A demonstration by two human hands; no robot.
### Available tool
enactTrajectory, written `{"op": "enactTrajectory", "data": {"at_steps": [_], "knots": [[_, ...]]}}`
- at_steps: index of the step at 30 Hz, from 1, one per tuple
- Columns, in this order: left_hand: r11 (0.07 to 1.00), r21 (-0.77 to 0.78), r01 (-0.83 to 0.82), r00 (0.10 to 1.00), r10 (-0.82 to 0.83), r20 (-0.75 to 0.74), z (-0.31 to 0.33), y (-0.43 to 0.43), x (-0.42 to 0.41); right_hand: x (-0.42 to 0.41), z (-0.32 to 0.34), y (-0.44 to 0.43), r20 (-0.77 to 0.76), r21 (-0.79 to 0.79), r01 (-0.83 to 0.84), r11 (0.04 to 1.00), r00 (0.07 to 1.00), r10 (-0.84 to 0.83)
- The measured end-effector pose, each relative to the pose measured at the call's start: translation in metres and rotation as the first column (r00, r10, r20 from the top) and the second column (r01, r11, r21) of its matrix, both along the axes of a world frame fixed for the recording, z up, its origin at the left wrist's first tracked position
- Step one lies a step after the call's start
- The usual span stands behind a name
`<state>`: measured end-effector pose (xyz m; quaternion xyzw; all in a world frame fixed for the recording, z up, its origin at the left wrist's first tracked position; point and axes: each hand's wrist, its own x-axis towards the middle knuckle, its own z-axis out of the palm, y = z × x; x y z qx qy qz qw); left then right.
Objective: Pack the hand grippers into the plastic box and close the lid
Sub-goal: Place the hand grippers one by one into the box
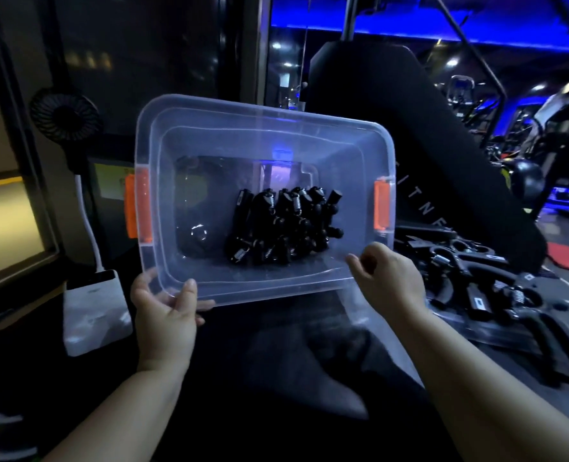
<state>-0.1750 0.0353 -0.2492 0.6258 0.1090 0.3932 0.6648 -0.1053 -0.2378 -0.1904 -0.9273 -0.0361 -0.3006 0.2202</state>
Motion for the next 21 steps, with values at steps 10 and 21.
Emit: {"op": "enactTrajectory", "data": {"at_steps": [10,21], "knots": [[1.000,-0.025,-0.014,1.000,0.014,0.013,-0.003,-0.003,0.005,-0.002,-0.020,-0.103,-0.027,-0.056,0.243,0.968,0.969,-0.245],[0.999,-0.009,-0.037,0.999,0.037,0.017,-0.002,-0.005,0.008,0.001,-0.036,-0.150,-0.178,-0.171,0.427,0.888,0.873,-0.454]]}}
